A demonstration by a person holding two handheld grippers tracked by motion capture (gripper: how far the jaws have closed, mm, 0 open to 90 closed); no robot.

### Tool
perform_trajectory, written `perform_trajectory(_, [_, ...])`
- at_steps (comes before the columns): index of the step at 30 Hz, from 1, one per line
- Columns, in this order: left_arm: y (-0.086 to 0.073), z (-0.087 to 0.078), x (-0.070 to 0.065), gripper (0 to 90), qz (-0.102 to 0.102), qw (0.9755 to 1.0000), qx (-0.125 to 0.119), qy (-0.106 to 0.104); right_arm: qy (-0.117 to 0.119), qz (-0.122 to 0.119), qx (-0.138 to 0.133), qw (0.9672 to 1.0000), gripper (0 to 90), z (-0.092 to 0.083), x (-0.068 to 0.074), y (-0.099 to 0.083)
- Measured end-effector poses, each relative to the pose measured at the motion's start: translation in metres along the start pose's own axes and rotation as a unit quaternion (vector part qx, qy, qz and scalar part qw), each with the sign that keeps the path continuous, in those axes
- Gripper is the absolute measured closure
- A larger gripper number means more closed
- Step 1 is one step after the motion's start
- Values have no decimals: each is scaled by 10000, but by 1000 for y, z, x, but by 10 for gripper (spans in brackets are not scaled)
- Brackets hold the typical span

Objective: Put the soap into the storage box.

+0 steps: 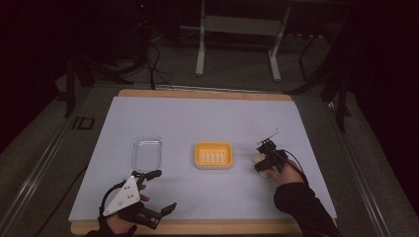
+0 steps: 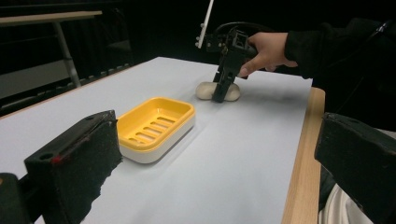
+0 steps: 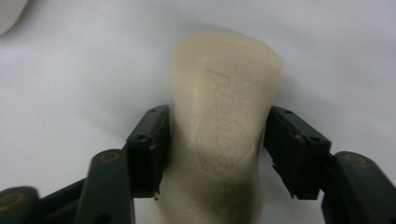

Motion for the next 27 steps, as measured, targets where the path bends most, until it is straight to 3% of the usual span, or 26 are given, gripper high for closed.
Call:
perform_trajectory(4, [0, 1, 0, 5, 1, 10000, 0, -6, 181, 41, -2, 9998, 448, 1, -1, -1])
perform_trajectory(10, [-1, 1, 0, 5, 4, 10000, 41, -3, 233, 157, -10, 9996, 491, 0, -2, 0])
perform_trajectory(18, [-1, 1, 1, 5, -16, 10000, 19, 12, 283, -5, 27, 9996, 494, -2, -5, -1])
perform_trajectory(27, [0, 1, 1, 5, -11, 10000, 11, 3, 406, -127, -210, 9989, 494, -15, -22, 0])
Point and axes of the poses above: each handheld gripper's, and its own axes: z roughly forward along the jaws, y roughly out of its top, x roughly to its left, the point moved 7 cm from there along z, roughly forward along the jaws, and after that the axes turned 6 degrees about -z, right-handed, at the moved point
